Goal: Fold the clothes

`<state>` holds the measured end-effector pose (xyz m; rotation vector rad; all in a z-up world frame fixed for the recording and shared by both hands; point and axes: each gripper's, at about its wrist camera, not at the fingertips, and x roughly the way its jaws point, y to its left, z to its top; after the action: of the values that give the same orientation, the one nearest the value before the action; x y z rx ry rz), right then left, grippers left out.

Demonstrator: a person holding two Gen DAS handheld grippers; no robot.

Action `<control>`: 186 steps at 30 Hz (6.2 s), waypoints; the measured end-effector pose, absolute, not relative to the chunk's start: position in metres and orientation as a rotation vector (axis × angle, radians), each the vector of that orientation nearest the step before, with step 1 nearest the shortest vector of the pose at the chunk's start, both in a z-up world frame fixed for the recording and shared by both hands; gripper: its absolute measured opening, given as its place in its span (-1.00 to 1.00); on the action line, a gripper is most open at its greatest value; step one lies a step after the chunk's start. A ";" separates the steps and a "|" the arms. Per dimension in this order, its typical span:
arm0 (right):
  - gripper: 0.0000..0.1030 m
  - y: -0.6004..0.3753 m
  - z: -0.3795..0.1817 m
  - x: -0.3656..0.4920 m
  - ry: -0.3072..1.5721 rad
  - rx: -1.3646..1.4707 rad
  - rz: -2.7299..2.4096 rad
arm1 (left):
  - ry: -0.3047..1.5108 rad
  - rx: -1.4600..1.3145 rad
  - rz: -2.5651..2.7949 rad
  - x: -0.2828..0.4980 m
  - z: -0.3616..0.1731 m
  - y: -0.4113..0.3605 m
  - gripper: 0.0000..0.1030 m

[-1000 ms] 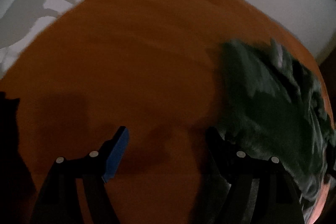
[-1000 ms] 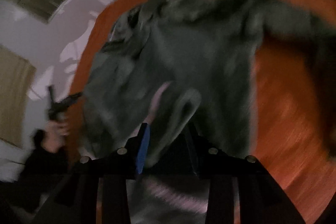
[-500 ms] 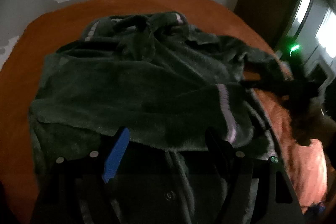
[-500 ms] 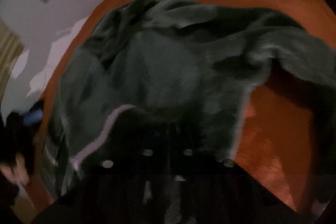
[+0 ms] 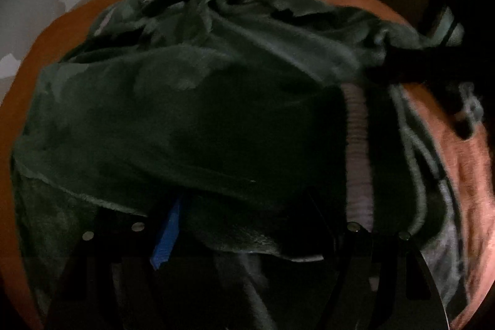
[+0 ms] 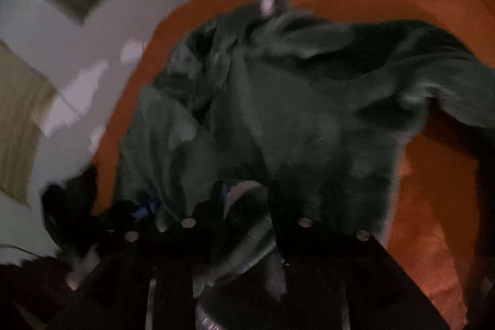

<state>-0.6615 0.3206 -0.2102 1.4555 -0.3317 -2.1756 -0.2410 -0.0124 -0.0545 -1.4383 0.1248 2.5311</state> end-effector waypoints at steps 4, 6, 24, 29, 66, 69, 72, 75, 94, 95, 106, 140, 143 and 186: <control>-0.66 0.310 -0.240 -0.661 -0.149 1.577 -2.248 | 0.053 -1.426 2.535 -0.237 -0.046 -0.018 0.47; -0.64 0.317 -0.240 -0.656 -0.158 1.566 -2.285 | 0.075 -1.418 2.531 -0.234 -0.049 -0.019 0.47; -0.55 0.305 -0.196 -0.547 -0.482 1.549 -2.089 | -0.457 -1.518 2.876 -0.243 -0.021 -0.264 0.46; -0.55 0.351 -0.195 -0.523 -0.633 1.538 -2.212 | -0.583 -1.535 2.745 -0.220 -0.015 -0.242 0.47; -0.91 0.550 -0.157 -0.537 -0.865 1.363 -2.834 | -0.435 -1.716 2.370 -0.204 -0.061 -0.127 0.47; -0.84 0.562 -0.210 -0.531 -1.042 1.567 -2.711 | -0.419 -1.713 2.362 -0.202 -0.060 -0.123 0.47; -0.83 0.576 -0.241 -0.513 -1.285 1.628 -2.559 | -0.405 -1.694 2.358 -0.198 -0.056 -0.120 0.47; -0.58 0.575 -0.238 -0.503 -1.290 1.583 -2.557 | -0.398 -1.696 2.354 -0.195 -0.058 -0.121 0.47; -0.68 0.631 -0.148 -0.563 -1.000 1.273 -2.821 | -0.433 -1.740 2.284 -0.188 -0.071 -0.110 0.47; -0.67 0.630 -0.149 -0.562 -0.948 1.299 -2.796 | -0.439 -1.742 2.283 -0.188 -0.072 -0.111 0.47; 0.22 0.650 -0.258 -0.488 -1.427 1.493 -2.438 | -0.429 -1.748 2.270 -0.181 -0.069 -0.111 0.47; 0.38 0.275 -0.170 -0.818 -0.028 1.585 -2.282 | -0.603 -1.726 2.405 -0.179 -0.056 -0.183 0.47; 0.37 0.241 -0.200 -0.865 0.138 1.708 -2.211 | -0.624 -1.749 2.414 -0.170 -0.058 -0.201 0.47; -0.33 0.283 -0.227 -0.870 -0.366 1.553 -2.290 | 0.179 -1.738 2.790 -0.554 -0.081 -0.019 0.50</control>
<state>-0.8704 0.2834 -0.2267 1.5526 -0.3661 -2.2900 -0.5539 -0.0188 -0.0811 -1.7378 0.1786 2.7900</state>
